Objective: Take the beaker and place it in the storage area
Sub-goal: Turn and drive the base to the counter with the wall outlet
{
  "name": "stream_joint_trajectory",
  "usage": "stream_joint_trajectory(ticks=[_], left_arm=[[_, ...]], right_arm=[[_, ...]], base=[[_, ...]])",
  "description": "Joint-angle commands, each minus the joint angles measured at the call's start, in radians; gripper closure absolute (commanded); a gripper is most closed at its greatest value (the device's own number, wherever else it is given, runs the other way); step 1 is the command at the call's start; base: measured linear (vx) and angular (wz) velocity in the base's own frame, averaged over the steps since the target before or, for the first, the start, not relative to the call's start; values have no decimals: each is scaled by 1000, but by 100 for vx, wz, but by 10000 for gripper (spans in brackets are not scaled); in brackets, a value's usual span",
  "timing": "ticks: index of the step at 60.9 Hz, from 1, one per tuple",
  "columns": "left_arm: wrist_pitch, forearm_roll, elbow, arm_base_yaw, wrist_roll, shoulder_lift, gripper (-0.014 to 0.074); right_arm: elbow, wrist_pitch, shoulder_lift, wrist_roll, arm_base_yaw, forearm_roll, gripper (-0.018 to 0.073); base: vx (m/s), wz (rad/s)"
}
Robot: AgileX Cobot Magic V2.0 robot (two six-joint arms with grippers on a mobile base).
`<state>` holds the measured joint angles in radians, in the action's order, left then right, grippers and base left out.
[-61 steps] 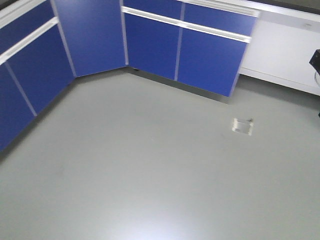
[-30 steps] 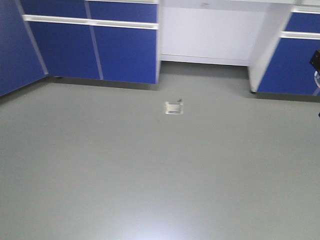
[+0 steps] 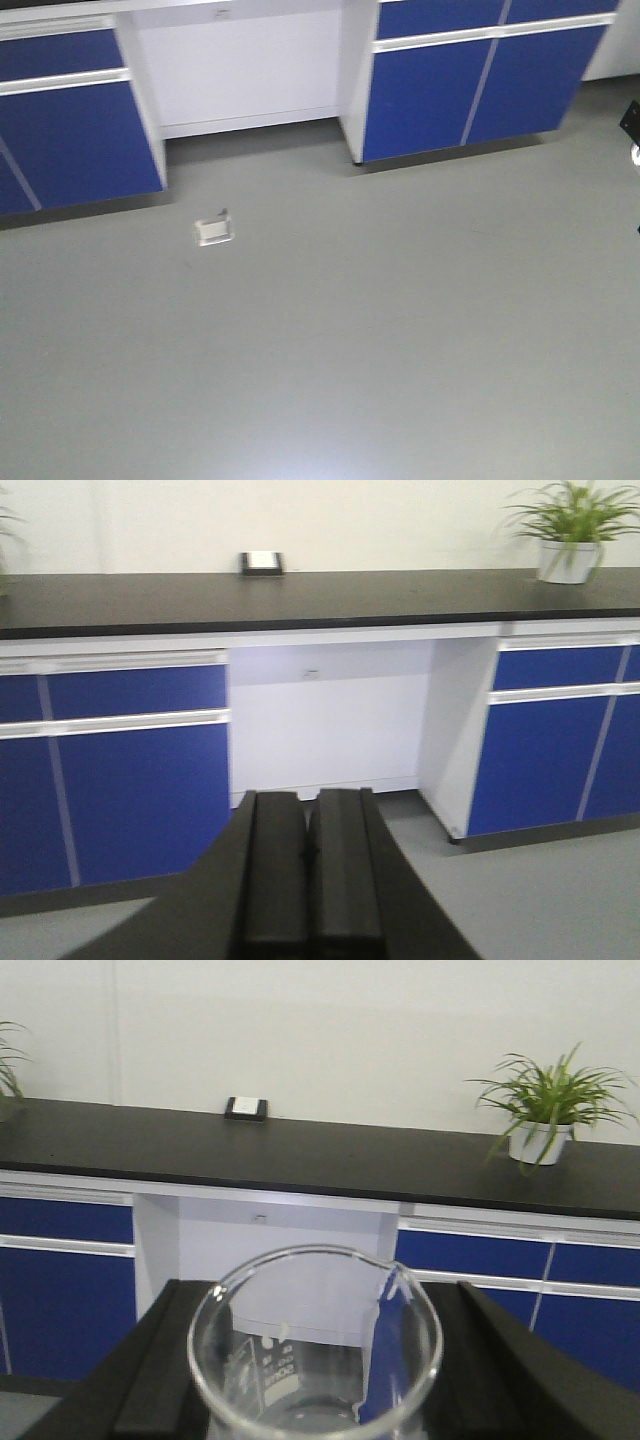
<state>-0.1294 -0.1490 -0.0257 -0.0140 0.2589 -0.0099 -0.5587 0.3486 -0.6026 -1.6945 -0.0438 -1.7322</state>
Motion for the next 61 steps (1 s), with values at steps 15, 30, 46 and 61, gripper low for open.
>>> stream_joint_trajectory(ticks=[15, 30, 46, 61], left_arm=[[80, 6, -22, -8, 6, -17, 605], [80, 6, -22, -8, 6, -17, 605], [80, 6, -22, -8, 6, -17, 605], [80, 6, -22, -8, 6, -17, 605]], right_arm=[[-29, -19, -3, -1, -3, 19, 562], [-29, -19, -3, -1, -3, 19, 562], [-29, -19, -3, -1, -3, 19, 562], [-29, -18, -3, -1, -3, 19, 562]], base=[[17, -47], [25, -28], [34, -3], [41, 7]])
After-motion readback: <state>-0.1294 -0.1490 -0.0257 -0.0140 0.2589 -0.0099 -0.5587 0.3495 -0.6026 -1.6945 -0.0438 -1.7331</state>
